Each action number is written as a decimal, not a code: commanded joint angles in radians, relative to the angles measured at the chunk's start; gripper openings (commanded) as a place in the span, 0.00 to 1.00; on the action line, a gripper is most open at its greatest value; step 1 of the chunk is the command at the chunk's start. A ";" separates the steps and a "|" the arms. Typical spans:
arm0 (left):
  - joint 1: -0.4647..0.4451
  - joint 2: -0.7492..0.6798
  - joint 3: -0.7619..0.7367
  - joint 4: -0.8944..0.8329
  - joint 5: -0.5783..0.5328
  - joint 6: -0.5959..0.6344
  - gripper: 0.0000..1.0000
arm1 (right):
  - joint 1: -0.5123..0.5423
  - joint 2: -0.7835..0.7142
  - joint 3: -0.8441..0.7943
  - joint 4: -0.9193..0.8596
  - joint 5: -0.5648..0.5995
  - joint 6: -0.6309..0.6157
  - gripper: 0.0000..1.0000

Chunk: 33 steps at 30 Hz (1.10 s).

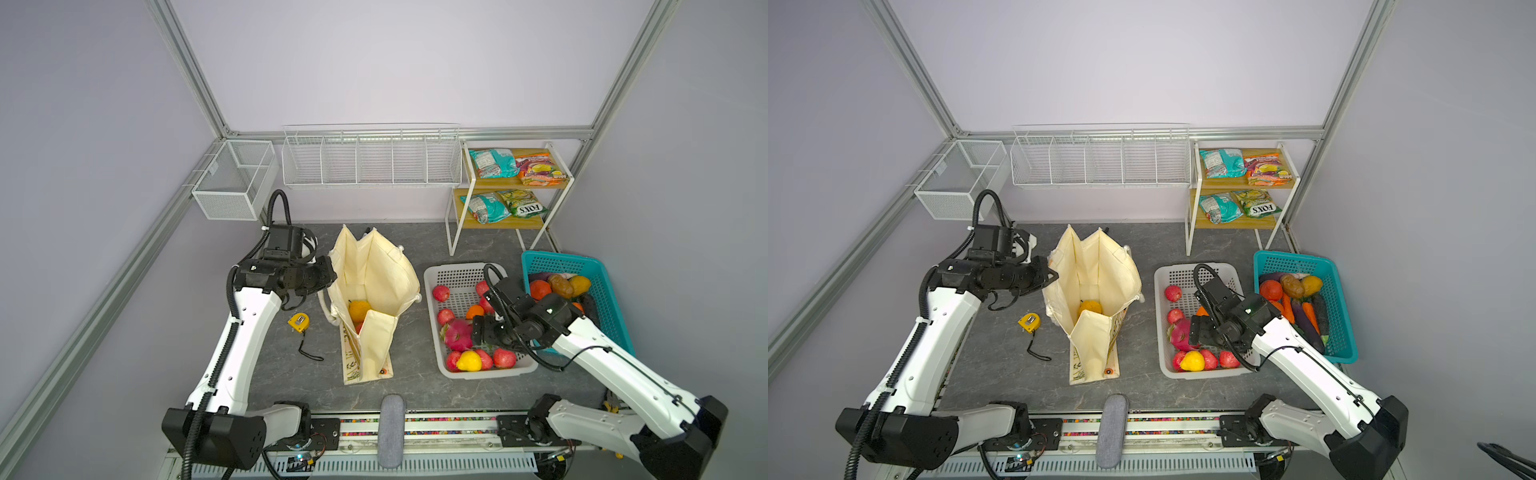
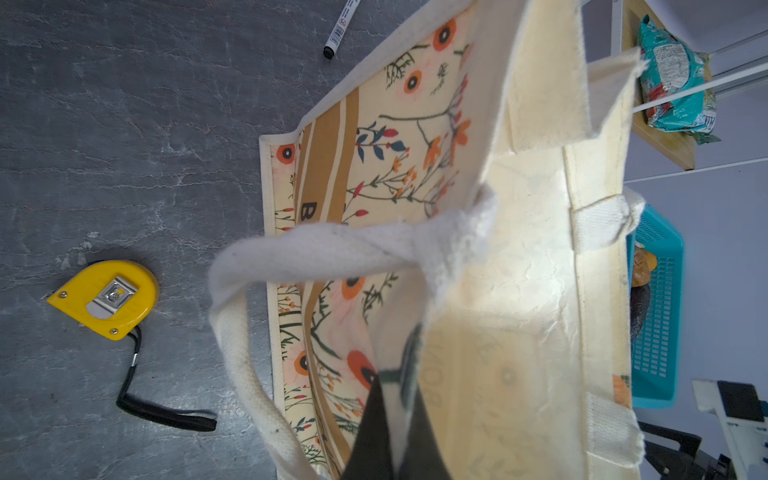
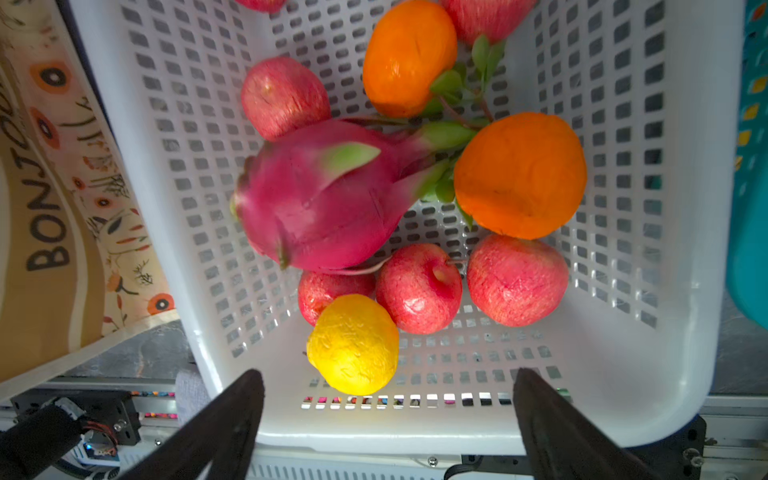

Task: Place the food into the grocery bag and tie it
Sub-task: 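Lower the right gripper into the white basket and grasp the yellow lemon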

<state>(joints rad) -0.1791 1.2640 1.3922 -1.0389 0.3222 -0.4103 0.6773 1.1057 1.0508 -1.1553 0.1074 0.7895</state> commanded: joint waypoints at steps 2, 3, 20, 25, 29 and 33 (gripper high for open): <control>-0.009 -0.009 -0.001 0.001 0.008 -0.003 0.00 | 0.046 0.006 -0.035 -0.031 -0.043 0.020 0.95; -0.010 -0.010 -0.003 0.000 0.009 -0.005 0.00 | 0.056 0.016 -0.035 -0.035 -0.043 0.020 0.95; -0.033 -0.035 -0.010 -0.001 -0.001 -0.019 0.00 | 0.119 0.173 -0.030 0.021 -0.045 0.046 0.91; -0.033 -0.034 -0.007 -0.008 -0.001 -0.009 0.00 | 0.137 0.214 -0.023 0.029 -0.053 0.061 0.91; -0.033 -0.037 -0.008 -0.009 0.000 -0.003 0.00 | 0.148 0.238 -0.025 0.028 -0.057 0.078 0.91; -0.033 -0.040 -0.016 -0.009 0.002 0.002 0.00 | 0.161 0.264 -0.026 0.029 -0.063 0.095 0.88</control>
<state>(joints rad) -0.2043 1.2495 1.3865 -1.0298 0.3180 -0.4244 0.8253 1.3506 1.0279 -1.1236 0.0547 0.8471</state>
